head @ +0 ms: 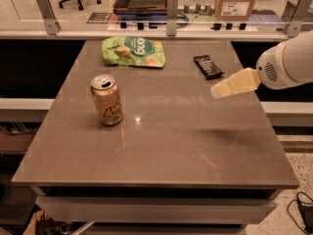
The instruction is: Pick rxbar chocolate
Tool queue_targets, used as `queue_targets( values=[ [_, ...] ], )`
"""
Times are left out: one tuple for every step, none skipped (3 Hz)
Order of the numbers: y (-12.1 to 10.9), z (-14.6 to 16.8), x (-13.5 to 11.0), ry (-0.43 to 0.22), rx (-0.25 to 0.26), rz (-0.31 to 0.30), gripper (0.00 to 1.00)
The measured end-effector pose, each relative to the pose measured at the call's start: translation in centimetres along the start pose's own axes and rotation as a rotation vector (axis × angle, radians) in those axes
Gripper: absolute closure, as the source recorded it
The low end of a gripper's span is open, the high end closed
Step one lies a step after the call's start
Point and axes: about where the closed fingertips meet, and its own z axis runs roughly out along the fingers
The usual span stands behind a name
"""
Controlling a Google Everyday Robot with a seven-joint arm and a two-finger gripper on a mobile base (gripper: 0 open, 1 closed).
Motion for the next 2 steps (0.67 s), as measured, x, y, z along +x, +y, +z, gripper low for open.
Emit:
queue_targets(
  values=[
    [-1.1, 2.4, -1.2, -0.124, -0.003, 0.087, 0.00],
    [-2.2, 4.2, -3.1, -0.234, -0.006, 0.111, 0.00]
  ],
)
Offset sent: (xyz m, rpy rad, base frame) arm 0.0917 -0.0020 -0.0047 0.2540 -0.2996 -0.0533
